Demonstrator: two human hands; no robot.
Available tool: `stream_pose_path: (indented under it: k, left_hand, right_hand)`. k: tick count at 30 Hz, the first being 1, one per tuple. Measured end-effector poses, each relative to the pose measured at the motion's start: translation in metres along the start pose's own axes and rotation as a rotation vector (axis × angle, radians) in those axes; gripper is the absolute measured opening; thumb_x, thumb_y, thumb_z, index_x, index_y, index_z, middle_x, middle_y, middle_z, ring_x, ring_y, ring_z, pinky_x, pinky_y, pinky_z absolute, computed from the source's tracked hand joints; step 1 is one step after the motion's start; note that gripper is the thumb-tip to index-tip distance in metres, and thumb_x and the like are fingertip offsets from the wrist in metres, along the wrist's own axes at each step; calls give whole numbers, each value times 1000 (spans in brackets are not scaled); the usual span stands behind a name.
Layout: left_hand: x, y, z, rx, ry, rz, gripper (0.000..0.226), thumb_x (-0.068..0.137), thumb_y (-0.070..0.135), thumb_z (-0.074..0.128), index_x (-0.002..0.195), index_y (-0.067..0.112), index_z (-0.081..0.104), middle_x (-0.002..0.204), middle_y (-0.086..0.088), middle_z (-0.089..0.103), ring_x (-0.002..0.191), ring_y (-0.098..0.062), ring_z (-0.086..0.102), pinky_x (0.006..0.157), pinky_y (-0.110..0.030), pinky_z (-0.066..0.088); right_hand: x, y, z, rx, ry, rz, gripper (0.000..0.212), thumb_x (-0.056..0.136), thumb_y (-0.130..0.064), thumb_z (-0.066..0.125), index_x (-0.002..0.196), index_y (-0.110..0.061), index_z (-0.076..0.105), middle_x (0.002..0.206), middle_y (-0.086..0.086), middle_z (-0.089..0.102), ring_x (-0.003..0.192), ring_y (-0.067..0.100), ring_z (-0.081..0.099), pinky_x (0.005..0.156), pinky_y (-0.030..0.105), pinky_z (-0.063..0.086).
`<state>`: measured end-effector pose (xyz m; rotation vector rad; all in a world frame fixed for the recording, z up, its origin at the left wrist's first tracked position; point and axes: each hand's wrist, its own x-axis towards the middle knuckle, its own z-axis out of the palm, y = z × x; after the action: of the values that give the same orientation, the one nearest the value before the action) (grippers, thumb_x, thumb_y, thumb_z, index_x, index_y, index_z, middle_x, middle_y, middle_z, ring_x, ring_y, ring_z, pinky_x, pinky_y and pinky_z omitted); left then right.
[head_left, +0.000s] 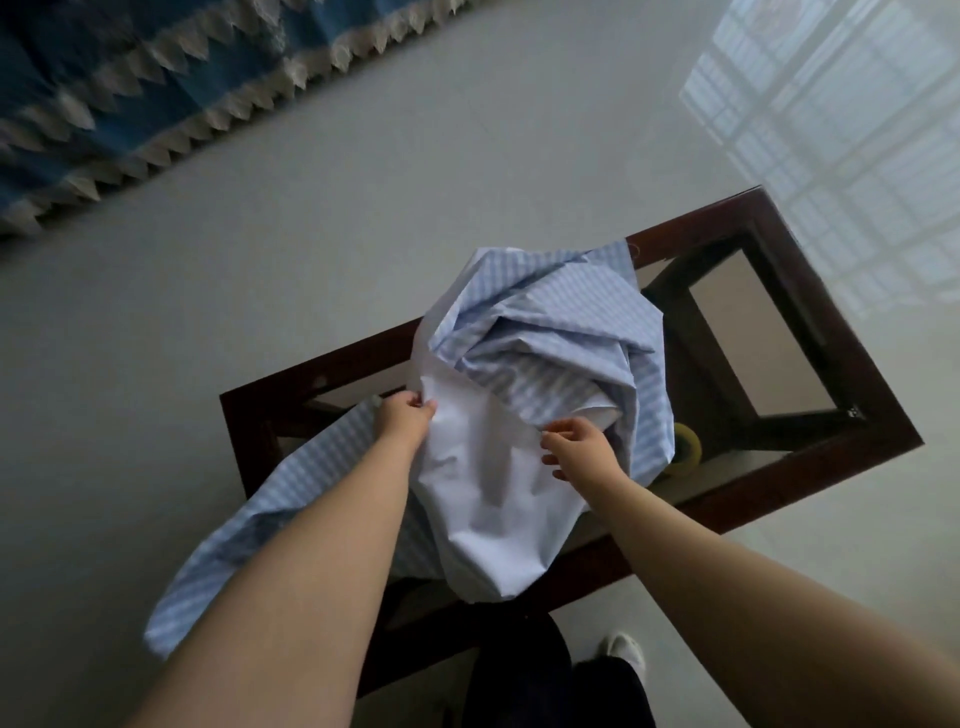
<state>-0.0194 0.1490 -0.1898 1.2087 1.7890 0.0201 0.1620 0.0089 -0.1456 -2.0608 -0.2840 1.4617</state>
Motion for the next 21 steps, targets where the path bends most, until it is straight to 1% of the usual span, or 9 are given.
stream_pose_path:
  k: [3,7,9,11,13,15,18,19,21]
  left_hand:
    - [-22,-6,5,-58,-10,52,24,89,19,61,108,4,66,107,-13,68,96,-26,61,80,-34,45]
    - [-64,-13,13,-98,-50,243,18,92,25,58,104,18,69,90,8,66,85,-10,58,74,-22,42]
    - [-85,-14,13,-84,-94,343,13,92,27,56,97,29,69,82,21,63,80,-2,59,66,-12,41]
    - [-100,-13,14,-54,-89,423,16,92,23,56,95,32,69,83,22,63,78,3,58,63,-6,41]
    - [-118,-12,14,-55,-50,447,19,93,21,55,107,24,68,92,13,65,84,-3,60,72,-14,45]
    - [-140,-14,15,-195,38,379,17,94,27,55,107,23,64,97,10,64,88,-5,60,75,-17,49]
    - [-179,-26,17,-329,297,131,26,97,39,45,88,19,59,74,10,58,67,-3,56,53,-14,40]
    - [-193,-30,21,-361,302,16,39,99,41,39,84,13,61,67,8,57,60,-4,54,54,-19,40]
    - [-224,-38,34,-499,129,-245,69,98,53,27,66,3,63,52,-1,59,49,-14,54,55,-26,44]
  right_hand:
    - [-2,-6,7,-84,19,-78,25,87,-32,61,110,-25,55,114,2,62,87,10,60,69,25,47]
    - [-16,-16,18,-251,-55,-229,78,74,-64,62,138,-27,38,142,-3,45,128,16,43,96,29,39]
    - [-26,-20,24,-331,-100,-220,92,60,-79,59,136,-29,40,137,-4,50,125,18,48,100,34,41]
    - [-33,-23,25,-396,-138,-200,73,62,-78,59,116,-29,55,114,-6,64,104,16,60,92,38,49]
    - [-41,-24,24,-513,-131,-256,31,83,-52,59,92,-24,64,89,-2,68,83,17,63,78,38,53]
    - [-54,-27,20,-517,-64,-277,24,91,-36,54,79,-17,61,79,5,66,77,22,60,69,33,48]
    - [-83,-36,12,-137,-68,-192,26,92,-36,56,82,-12,57,87,13,67,85,32,65,76,44,55]
    - [-93,-41,8,-12,-89,-161,24,92,-36,56,84,-13,57,89,14,67,84,32,66,74,45,57]
    - [-115,-53,-4,177,-132,-145,18,92,-36,56,87,-19,56,85,9,64,73,25,64,57,36,54]
